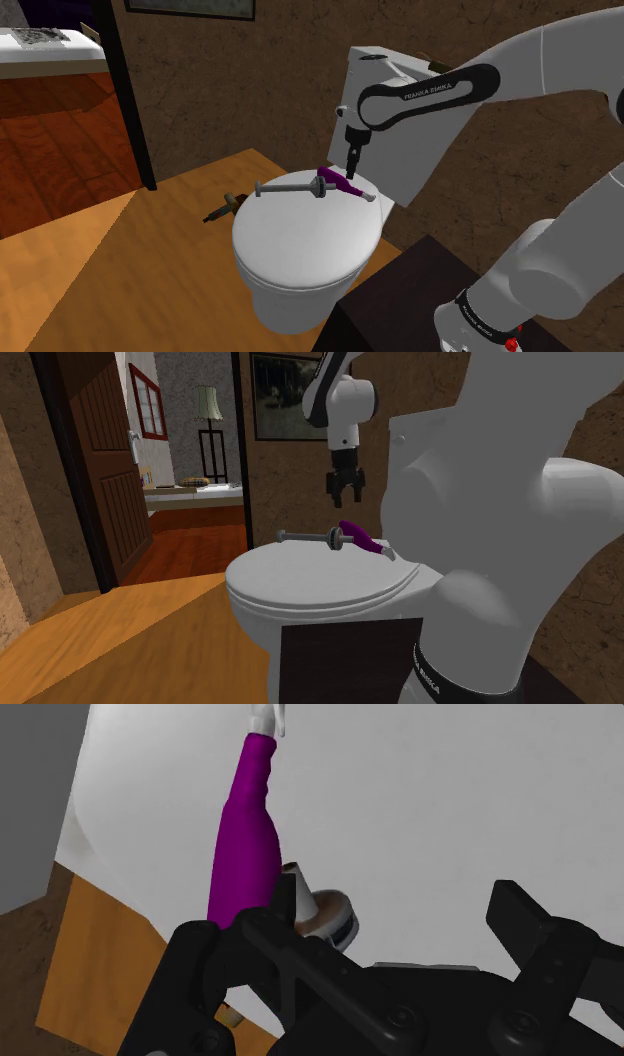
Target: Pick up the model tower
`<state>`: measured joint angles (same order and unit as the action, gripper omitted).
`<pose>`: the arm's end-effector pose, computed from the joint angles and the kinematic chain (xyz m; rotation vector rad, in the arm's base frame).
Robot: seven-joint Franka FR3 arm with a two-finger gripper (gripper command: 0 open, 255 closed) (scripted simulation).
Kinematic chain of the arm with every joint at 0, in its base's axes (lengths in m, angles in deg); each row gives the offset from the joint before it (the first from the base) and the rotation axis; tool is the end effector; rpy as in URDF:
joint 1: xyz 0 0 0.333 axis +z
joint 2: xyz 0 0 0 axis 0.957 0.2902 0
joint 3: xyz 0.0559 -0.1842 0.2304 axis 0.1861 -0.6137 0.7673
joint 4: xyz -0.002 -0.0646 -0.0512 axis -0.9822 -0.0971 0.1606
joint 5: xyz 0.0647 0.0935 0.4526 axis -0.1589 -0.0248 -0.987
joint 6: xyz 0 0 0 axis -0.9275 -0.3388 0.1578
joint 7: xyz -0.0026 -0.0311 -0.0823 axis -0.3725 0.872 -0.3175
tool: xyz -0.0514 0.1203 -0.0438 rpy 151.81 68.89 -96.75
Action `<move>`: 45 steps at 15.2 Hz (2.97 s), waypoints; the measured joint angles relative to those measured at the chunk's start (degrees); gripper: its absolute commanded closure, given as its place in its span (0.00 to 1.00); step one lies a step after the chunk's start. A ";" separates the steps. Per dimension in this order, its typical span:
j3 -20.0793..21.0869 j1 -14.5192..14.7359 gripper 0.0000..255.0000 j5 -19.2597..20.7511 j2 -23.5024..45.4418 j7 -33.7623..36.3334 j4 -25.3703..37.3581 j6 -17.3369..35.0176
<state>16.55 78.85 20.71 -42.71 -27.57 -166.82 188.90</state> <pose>0.5646 0.0682 0.3000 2.8893 0.9950 -0.1580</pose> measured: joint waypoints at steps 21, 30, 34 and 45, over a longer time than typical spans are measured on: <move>2.91 4.47 0.00 8.11 34.24 -10.80 25.11 11.14; 2.70 4.53 1.00 8.44 35.64 -10.50 25.04 12.60; 2.70 4.54 1.00 8.44 35.64 -10.48 25.03 12.62; 3.37 4.18 1.00 7.25 30.87 -11.89 25.77 7.19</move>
<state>19.91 83.03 27.96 -11.84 -39.46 -141.05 196.10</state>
